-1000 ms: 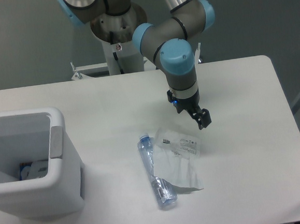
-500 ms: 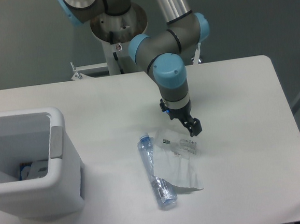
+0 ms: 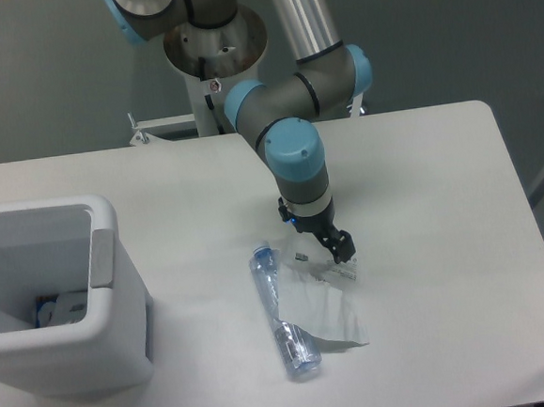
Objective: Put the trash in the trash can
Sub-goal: 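Close the gripper on the bag's edge and lift it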
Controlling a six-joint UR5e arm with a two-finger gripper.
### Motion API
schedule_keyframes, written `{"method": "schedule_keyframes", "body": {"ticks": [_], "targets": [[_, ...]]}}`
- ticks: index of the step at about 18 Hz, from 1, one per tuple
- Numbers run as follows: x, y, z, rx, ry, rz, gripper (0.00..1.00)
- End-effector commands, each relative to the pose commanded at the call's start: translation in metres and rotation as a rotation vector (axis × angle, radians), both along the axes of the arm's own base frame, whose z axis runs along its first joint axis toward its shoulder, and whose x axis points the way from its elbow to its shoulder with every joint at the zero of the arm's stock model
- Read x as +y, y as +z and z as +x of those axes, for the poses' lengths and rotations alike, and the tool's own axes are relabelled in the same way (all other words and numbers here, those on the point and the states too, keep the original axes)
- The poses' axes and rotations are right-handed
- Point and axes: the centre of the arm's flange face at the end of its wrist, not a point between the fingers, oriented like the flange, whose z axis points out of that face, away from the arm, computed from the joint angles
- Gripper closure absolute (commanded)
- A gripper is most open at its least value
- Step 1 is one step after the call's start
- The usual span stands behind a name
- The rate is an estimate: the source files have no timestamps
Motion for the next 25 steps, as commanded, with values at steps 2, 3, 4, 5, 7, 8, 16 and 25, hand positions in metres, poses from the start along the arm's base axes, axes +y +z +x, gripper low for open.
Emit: {"method": "schedule_keyframes", "body": {"ticks": [2, 3, 4, 5, 7, 8, 16, 25], "targets": [[0.005, -0.001, 0.000, 0.001, 0.001, 0.002, 0.00], [0.006, -0.003, 0.000, -0.001, 0.001, 0.001, 0.00], [0.006, -0.002, -0.001, 0.001, 0.003, 0.003, 0.00], [0.007, -0.002, -0.001, 0.001, 0.001, 0.003, 0.00], [0.007, -0.003, -0.001, -0.002, 0.003, 0.000, 0.24], [0.007, -0.006, 0.000, -0.006, 0.009, -0.001, 0.44], [0.012, 0.007, -0.008, 0.013, 0.039, 0.017, 1.00], [-0.001, 0.081, -0.053, 0.106, 0.118, 0.112, 1.00]]}}
